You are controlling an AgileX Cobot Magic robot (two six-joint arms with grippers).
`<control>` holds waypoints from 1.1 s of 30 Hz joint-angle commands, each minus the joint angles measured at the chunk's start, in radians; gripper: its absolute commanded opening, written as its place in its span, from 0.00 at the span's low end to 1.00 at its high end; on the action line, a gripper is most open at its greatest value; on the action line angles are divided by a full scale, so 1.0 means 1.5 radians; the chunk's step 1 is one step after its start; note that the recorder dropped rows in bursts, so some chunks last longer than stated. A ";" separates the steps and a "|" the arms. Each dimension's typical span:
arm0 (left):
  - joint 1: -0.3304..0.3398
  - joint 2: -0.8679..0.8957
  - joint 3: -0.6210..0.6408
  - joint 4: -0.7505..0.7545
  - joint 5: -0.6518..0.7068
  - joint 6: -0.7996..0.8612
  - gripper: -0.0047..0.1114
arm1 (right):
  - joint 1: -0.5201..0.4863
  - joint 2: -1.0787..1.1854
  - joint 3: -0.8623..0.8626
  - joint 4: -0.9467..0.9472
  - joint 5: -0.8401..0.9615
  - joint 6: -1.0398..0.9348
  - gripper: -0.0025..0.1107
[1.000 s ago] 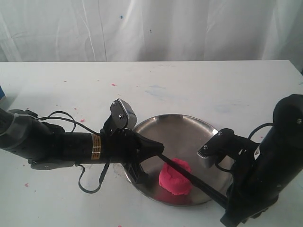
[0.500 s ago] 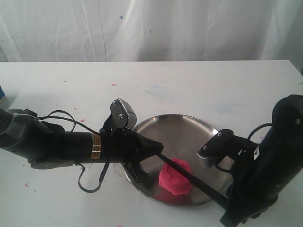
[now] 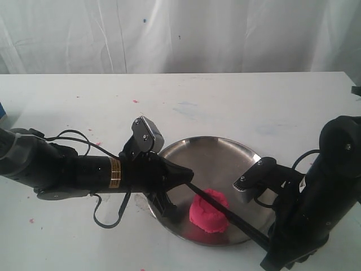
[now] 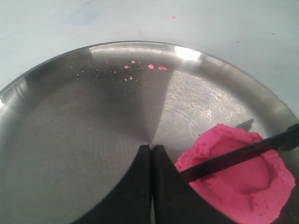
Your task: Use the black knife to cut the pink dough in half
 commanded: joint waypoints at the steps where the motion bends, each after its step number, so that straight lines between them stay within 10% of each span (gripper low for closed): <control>1: -0.001 0.002 0.005 0.027 0.056 -0.002 0.04 | 0.001 0.003 0.001 0.000 -0.013 0.001 0.02; 33: -0.001 0.002 0.005 0.037 0.088 -0.002 0.04 | 0.001 0.003 0.001 0.001 -0.021 0.007 0.02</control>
